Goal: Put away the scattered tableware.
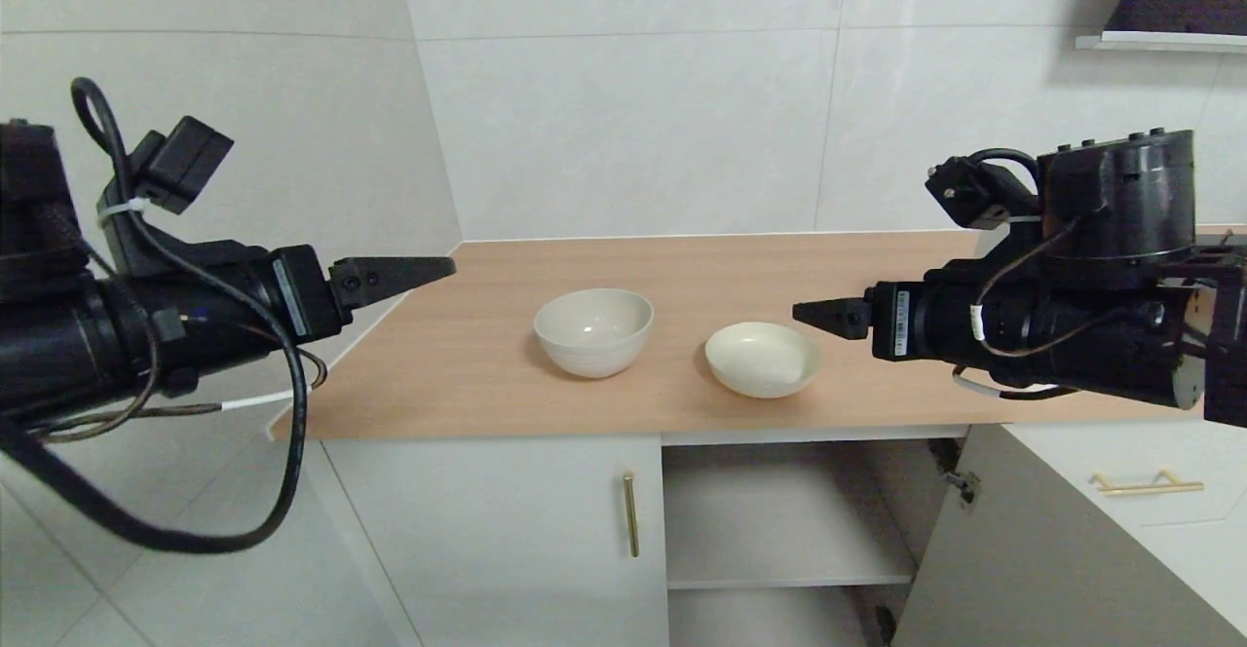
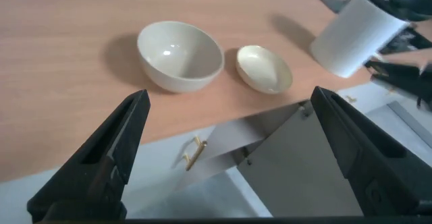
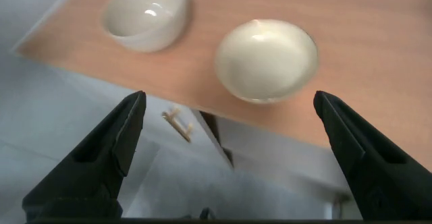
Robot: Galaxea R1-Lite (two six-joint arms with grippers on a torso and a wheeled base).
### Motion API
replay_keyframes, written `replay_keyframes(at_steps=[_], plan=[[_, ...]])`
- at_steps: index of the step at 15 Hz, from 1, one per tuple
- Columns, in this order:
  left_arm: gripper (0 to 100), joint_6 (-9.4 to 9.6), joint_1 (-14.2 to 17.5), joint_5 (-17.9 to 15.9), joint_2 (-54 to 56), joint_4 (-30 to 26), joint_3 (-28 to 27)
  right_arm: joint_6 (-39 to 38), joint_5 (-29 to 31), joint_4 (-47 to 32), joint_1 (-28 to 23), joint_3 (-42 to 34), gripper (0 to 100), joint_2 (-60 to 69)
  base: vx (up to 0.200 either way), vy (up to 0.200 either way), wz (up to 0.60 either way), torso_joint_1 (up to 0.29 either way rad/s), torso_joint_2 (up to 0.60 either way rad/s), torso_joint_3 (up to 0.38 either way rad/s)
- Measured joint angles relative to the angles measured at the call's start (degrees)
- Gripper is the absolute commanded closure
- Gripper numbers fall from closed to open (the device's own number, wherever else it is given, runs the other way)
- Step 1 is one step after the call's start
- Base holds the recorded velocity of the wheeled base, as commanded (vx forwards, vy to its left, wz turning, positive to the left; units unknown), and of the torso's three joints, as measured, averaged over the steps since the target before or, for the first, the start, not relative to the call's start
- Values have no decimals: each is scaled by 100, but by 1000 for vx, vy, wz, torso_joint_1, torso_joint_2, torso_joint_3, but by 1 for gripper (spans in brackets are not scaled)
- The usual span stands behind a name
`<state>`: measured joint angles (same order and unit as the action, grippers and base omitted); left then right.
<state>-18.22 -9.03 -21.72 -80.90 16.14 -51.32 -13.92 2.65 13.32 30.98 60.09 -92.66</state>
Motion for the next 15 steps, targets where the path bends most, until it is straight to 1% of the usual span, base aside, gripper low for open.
replay_keyframes(at_steps=[1,2,3,4,5,6,8,9,10,14,15], plan=[[0,-88,-67,128,-143,-563,-407,-171,127,-345,-59,239,0,-89,0,0,0,0,0,0],[0,-304,-163,232,-269,-996,-733,-288,384,-561,-91,416,0,-172,0,0,0,0,0,0],[0,-723,-372,341,-446,-1258,-1047,-345,786,-677,-122,564,0,-288,0,0,0,0,0,0],[0,-1044,-566,495,-621,-1371,-1264,-364,1073,-686,-144,669,0,-406,0,0,0,0,0,0],[0,-1224,-711,763,-824,-1387,-1419,-378,1285,-673,-155,752,0,-529,0,0,0,0,0,0],[0,-1343,-824,1198,-1078,-1390,-1565,-382,1364,-627,-162,822,0,-645,0,0,0,0,0,0],[0,-1565,-946,2163,-1632,-1306,-1880,-389,1391,-629,-162,870,0,-791,0,0,0,0,0,0],[0,-1645,-995,2483,-1946,-1248,-2046,-389,1391,-624,-162,877,0,-835,0,0,0,0,0,0],[0,-1680,-1020,2632,-2213,-1182,-2161,-389,1393,-627,-162,877,0,-866,0,0,0,0,0,0],[0,-1615,-1053,2738,-3084,-599,-2309,-384,1396,-624,-166,866,0,-951,0,0,0,0,0,0],[0,-1613,-1053,2740,-3235,-545,-2313,-384,1397,-622,-162,863,0,-959,0,0,0,0,0,0]])
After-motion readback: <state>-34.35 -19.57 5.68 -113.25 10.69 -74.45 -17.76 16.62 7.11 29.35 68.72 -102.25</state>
